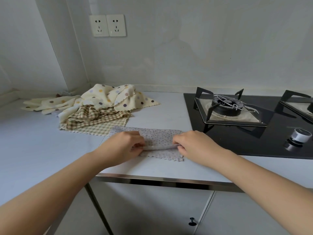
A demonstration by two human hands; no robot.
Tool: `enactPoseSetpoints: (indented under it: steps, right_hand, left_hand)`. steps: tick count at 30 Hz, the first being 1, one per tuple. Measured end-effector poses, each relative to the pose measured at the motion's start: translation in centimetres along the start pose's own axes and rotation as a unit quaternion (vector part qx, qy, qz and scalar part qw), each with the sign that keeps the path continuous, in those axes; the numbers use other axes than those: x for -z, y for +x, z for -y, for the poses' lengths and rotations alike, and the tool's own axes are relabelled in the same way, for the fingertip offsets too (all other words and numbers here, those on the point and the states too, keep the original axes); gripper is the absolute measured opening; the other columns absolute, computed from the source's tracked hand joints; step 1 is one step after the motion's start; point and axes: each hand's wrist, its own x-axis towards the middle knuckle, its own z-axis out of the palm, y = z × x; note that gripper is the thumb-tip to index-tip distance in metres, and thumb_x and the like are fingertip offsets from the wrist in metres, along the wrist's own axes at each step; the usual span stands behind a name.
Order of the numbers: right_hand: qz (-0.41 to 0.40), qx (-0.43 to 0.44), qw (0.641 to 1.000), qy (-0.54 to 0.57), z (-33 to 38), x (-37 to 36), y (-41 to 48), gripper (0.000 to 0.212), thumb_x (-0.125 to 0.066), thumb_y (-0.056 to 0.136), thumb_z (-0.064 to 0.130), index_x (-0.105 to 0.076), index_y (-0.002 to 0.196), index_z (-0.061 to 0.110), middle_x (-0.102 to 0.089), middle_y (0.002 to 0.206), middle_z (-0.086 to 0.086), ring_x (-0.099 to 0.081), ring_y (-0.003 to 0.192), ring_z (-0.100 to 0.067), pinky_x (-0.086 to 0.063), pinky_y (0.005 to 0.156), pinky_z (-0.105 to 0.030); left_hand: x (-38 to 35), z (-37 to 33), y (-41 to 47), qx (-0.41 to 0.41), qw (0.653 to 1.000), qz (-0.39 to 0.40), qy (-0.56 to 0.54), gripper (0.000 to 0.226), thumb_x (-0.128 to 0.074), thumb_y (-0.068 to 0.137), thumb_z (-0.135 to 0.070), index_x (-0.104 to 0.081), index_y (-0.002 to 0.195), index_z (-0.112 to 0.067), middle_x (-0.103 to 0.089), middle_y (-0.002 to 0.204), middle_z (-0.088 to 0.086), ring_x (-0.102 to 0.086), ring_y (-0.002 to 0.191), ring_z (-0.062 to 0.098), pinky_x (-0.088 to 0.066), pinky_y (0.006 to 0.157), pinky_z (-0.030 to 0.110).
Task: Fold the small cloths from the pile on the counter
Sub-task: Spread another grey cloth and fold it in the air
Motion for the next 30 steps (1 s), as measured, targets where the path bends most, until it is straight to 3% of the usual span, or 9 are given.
enactPoseSetpoints:
  steps: [2, 5, 9, 15, 20, 22, 24, 26, 30]
  right_hand:
    - [-0.019, -0.011, 1.0, 0.015, -0.2, 0.2, 0.1, 0.019, -0.044, 0.096, 0.017, -0.062, 0.103, 0.019, -0.068, 0.095, -0.005, -0.062, 0.083, -0.025, -0.052, 0.075, -0.038]
    - [-0.055, -0.025, 0.997, 0.041, -0.4, 0.8, 0.1, 0.022, -0.048, 0.098, 0.021, -0.066, 0.111, 0.022, -0.072, 0.096, -0.003, -0.066, 0.087, -0.025, -0.053, 0.078, -0.036]
    - [-0.11, 0.008, 0.992, 0.064, 0.0, 1.2, -0.2, 0.018, -0.051, 0.096, 0.019, -0.068, 0.104, 0.019, -0.072, 0.093, 0.002, -0.065, 0.085, -0.02, -0.051, 0.075, -0.034]
    - [-0.111, 0.09, 0.989, 0.04, 1.1, -1.6, -1.5, 0.012, -0.056, 0.083, 0.017, -0.067, 0.08, 0.018, -0.065, 0.081, 0.004, -0.062, 0.073, -0.019, -0.051, 0.054, -0.032]
    - [-0.149, 0.102, 0.983, 0.021, 1.0, -2.0, -1.6, 0.02, -0.049, 0.08, 0.025, -0.066, 0.069, 0.021, -0.062, 0.071, 0.007, -0.06, 0.059, -0.017, -0.049, 0.045, -0.028]
    - [-0.12, 0.095, 0.988, 0.025, 1.3, -1.6, -1.9, 0.024, -0.047, 0.083, 0.029, -0.067, 0.073, 0.021, -0.063, 0.074, 0.007, -0.061, 0.062, -0.017, -0.051, 0.05, -0.03]
    - [-0.066, 0.069, 0.995, 0.042, 1.4, -1.1, -2.0, 0.021, -0.053, 0.089, 0.035, -0.07, 0.089, 0.022, -0.066, 0.089, 0.007, -0.062, 0.077, -0.015, -0.052, 0.067, -0.032]
    - [-0.044, 0.051, 0.996, 0.06, 1.2, -0.8, -1.9, 0.022, -0.057, 0.089, 0.036, -0.07, 0.101, 0.023, -0.066, 0.1, 0.008, -0.061, 0.088, -0.014, -0.05, 0.079, -0.033]
    - [-0.038, 0.038, 0.998, 0.021, 1.4, -1.1, -1.4, 0.024, -0.049, 0.089, 0.007, -0.063, 0.106, 0.014, -0.062, 0.106, -0.001, -0.059, 0.094, -0.024, -0.046, 0.076, -0.035]
  left_hand:
    - [-0.1, 0.2, -0.3, 0.005, 0.999, 0.0, 0.031, 0.022, -0.054, 0.078, -0.023, -0.069, 0.093, -0.016, -0.06, 0.086, -0.003, -0.059, 0.072, 0.018, -0.051, 0.059, 0.037]
    - [0.5, 1.0, -0.7, 0.016, 0.99, -0.072, 0.123, 0.016, -0.049, 0.075, -0.017, -0.064, 0.078, -0.015, -0.06, 0.072, -0.002, -0.059, 0.063, 0.023, -0.044, 0.046, 0.03]
    - [2.7, 2.1, -1.5, 0.031, 0.973, -0.159, 0.163, 0.008, -0.064, 0.082, -0.01, -0.061, 0.076, -0.015, -0.06, 0.07, -0.002, -0.058, 0.062, 0.024, -0.041, 0.054, 0.028]
    - [1.7, 3.1, -4.8, -0.016, 0.983, -0.072, 0.167, 0.013, -0.05, 0.084, -0.019, -0.062, 0.084, -0.015, -0.058, 0.08, -0.001, -0.056, 0.071, 0.023, -0.046, 0.058, 0.033]
    - [2.2, 3.0, -5.2, -0.02, 0.988, -0.081, 0.134, 0.019, -0.044, 0.088, -0.022, -0.061, 0.085, -0.013, -0.058, 0.077, 0.0, -0.056, 0.064, 0.023, -0.043, 0.053, 0.029]
    - [2.1, 3.1, -5.2, -0.015, 0.991, -0.066, 0.114, 0.018, -0.048, 0.088, -0.03, -0.059, 0.09, -0.015, -0.059, 0.08, -0.002, -0.058, 0.066, 0.022, -0.046, 0.053, 0.029]
    - [1.9, 3.3, -5.1, -0.001, 0.995, -0.047, 0.092, 0.029, -0.048, 0.09, -0.043, -0.061, 0.099, -0.019, -0.064, 0.086, -0.004, -0.062, 0.072, 0.018, -0.051, 0.057, 0.03]
    - [1.7, 3.5, -5.0, -0.006, 0.995, -0.045, 0.084, 0.033, -0.045, 0.09, -0.041, -0.065, 0.101, -0.017, -0.066, 0.088, -0.003, -0.064, 0.073, 0.019, -0.052, 0.056, 0.028]
    - [1.5, 3.3, -4.4, -0.022, 0.991, -0.06, 0.117, 0.023, -0.045, 0.089, -0.021, -0.066, 0.093, -0.012, -0.066, 0.082, 0.002, -0.064, 0.065, 0.024, -0.049, 0.049, 0.029]
